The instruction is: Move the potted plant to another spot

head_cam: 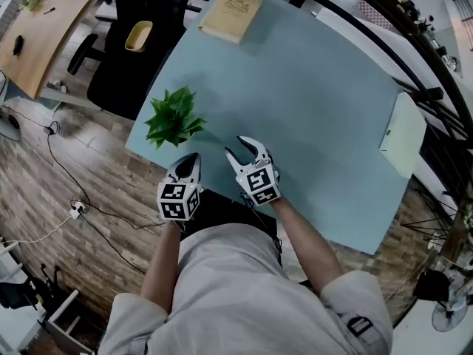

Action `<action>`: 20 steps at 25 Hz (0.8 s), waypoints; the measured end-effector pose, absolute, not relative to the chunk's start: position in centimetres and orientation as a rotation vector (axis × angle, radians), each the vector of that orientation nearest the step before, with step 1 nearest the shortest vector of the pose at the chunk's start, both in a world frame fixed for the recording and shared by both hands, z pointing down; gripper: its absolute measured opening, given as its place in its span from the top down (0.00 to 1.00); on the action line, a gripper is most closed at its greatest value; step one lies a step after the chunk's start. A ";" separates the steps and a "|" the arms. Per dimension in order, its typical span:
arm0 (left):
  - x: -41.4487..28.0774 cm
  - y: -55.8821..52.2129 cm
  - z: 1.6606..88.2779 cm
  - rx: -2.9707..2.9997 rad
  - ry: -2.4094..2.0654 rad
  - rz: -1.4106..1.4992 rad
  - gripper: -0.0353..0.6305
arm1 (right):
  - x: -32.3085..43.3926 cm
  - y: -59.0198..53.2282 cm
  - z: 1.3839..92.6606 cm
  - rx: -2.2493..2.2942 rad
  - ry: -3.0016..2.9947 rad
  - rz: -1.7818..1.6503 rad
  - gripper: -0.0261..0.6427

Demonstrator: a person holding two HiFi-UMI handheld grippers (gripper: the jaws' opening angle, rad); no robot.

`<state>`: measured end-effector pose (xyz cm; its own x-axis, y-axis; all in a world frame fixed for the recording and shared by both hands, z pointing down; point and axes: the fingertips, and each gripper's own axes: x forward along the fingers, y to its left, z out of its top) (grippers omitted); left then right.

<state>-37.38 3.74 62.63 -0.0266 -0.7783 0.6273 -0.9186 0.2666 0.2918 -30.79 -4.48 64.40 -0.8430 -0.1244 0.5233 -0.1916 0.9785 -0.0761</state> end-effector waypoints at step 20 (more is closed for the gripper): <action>-24.4 -5.4 62.2 1.860 -1.554 0.347 0.93 | -15.2 -7.9 64.6 0.621 -2.475 0.290 0.95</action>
<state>-24.36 -5.42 62.23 0.2515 -0.7627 0.5959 -0.9437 -0.0566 0.3259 -15.18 -7.85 64.60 -0.7327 -0.3676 0.5727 -0.4900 0.8690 -0.0691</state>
